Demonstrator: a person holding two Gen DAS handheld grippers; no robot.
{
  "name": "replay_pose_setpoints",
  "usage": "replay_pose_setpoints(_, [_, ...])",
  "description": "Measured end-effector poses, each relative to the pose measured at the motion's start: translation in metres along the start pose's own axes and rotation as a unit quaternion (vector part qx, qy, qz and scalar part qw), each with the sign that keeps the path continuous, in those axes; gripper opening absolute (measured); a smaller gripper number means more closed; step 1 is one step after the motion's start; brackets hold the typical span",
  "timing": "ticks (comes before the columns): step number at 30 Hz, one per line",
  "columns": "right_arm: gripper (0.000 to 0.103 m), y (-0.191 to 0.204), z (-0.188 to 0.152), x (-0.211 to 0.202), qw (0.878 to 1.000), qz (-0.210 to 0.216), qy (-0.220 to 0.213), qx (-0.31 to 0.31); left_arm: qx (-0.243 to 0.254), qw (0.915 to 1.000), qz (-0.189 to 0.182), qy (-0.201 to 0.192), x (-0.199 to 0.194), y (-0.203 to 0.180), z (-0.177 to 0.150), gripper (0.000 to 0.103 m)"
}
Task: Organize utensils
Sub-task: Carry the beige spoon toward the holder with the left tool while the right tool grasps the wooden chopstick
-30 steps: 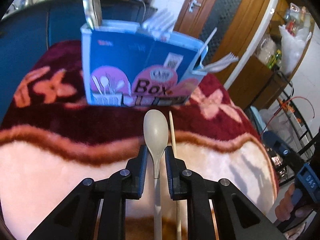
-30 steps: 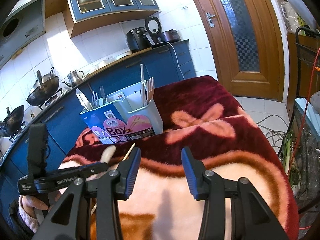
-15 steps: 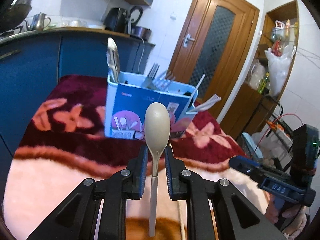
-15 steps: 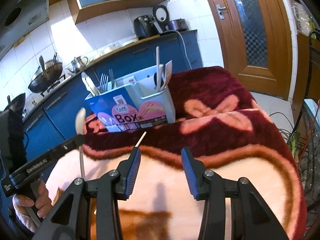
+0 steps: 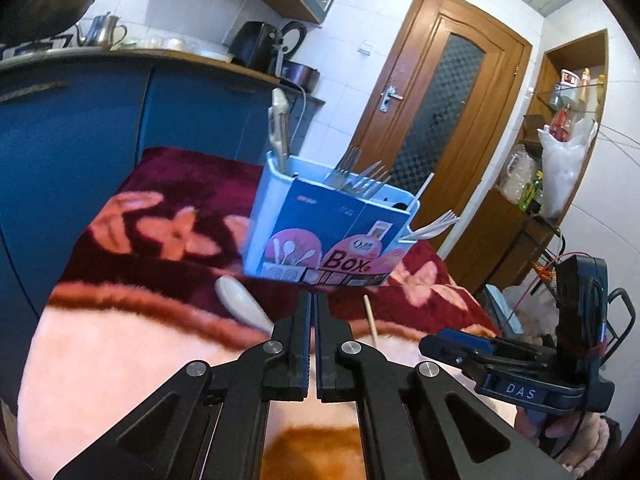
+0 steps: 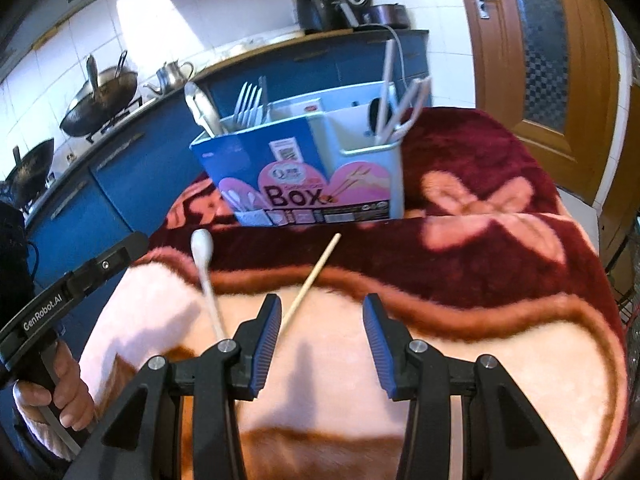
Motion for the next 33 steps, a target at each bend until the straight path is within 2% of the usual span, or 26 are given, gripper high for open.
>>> replay_pose_setpoints(6, [0.046, 0.009, 0.008, 0.021, 0.999, -0.009, 0.039, -0.015, -0.02, 0.9989, 0.027, 0.031, 0.007, 0.018, -0.007, 0.002])
replay_pose_setpoints(14, [0.045, 0.017, 0.015, 0.05, 0.995, -0.01, 0.091, -0.026, -0.047, 0.9957, 0.056, 0.056, 0.013, 0.043, -0.016, 0.01])
replay_pose_setpoints(19, [0.04, 0.014, 0.023, 0.068, 0.992, -0.026, 0.12, -0.03, -0.055, 0.9942, 0.062, 0.069, 0.016, 0.051, -0.017, 0.024])
replay_pose_setpoints(21, [0.038, 0.013, 0.025, 0.074, 0.991, -0.03, 0.13, -0.032, -0.055, 0.9937, 0.06, 0.077, 0.02, 0.053, -0.016, 0.025])
replay_pose_setpoints(24, [0.032, 0.01, 0.03, 0.081, 0.99, -0.021, 0.138, -0.019, -0.056, 0.9929, 0.057, 0.088, 0.025, 0.055, -0.012, 0.025])
replay_pose_setpoints(27, [0.016, 0.005, 0.033, 0.085, 0.99, -0.022, 0.139, -0.01, -0.058, 0.9919, 0.051, 0.101, 0.031, 0.056, -0.008, 0.025])
replay_pose_setpoints(31, [0.006, -0.001, 0.033, 0.083, 0.991, -0.013, 0.13, 0.006, -0.06, 0.9904, 0.047, 0.116, 0.041, 0.06, 0.001, 0.025])
replay_pose_setpoints(33, [0.006, -0.006, 0.032, 0.078, 0.992, 0.0, 0.121, 0.021, -0.061, 0.9895, 0.05, 0.121, 0.046, 0.062, 0.005, 0.028])
Point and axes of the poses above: each gripper's, at about its wrist camera, not at the fingertips, and x roughly the way its jaws point, y to its left, z to its top, the point moved 5 cm from there along x, roughly the way its jaws point, and after that the axes turned 2 degrees about y, right-handed, at the moved point
